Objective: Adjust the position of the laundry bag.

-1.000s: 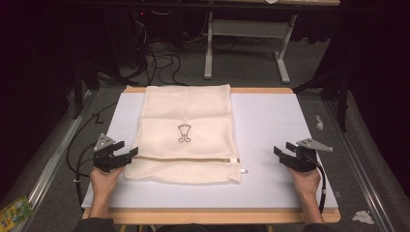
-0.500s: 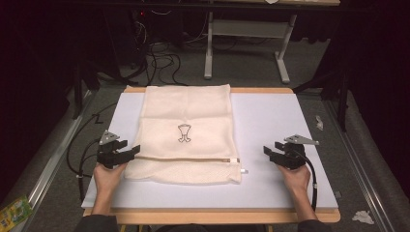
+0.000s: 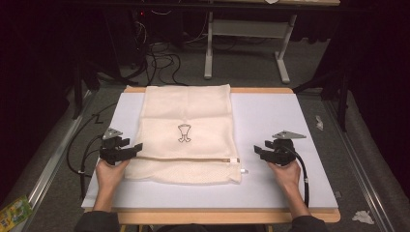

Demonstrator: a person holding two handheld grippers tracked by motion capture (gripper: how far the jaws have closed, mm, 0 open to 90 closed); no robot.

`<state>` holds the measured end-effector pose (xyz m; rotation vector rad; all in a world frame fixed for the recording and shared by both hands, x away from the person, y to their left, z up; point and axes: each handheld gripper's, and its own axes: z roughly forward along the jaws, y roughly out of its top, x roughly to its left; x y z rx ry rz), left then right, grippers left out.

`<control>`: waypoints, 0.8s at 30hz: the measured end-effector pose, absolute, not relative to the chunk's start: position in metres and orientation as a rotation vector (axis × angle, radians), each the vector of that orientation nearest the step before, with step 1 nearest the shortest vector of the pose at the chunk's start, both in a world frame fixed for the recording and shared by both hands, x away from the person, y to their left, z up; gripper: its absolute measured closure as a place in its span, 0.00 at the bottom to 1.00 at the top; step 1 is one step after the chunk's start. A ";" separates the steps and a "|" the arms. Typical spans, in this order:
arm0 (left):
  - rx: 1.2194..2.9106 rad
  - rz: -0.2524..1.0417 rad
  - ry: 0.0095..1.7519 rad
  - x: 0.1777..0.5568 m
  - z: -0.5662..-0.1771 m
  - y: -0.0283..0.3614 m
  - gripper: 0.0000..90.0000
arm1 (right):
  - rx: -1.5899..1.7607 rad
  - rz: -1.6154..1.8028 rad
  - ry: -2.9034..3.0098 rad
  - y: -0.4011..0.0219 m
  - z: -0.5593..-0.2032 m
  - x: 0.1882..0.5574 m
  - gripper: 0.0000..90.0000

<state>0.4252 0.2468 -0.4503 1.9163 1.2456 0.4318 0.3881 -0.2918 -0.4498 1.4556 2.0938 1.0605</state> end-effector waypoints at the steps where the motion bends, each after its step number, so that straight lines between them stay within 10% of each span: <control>1: 1.917 0.430 1.248 0.426 -0.451 0.247 0.42 | 1.457 1.066 2.097 -0.290 -0.450 0.389 0.51; 24: 1.934 0.419 1.295 0.440 -0.452 0.240 0.44 | 1.426 1.123 2.212 -0.248 -0.439 0.412 0.62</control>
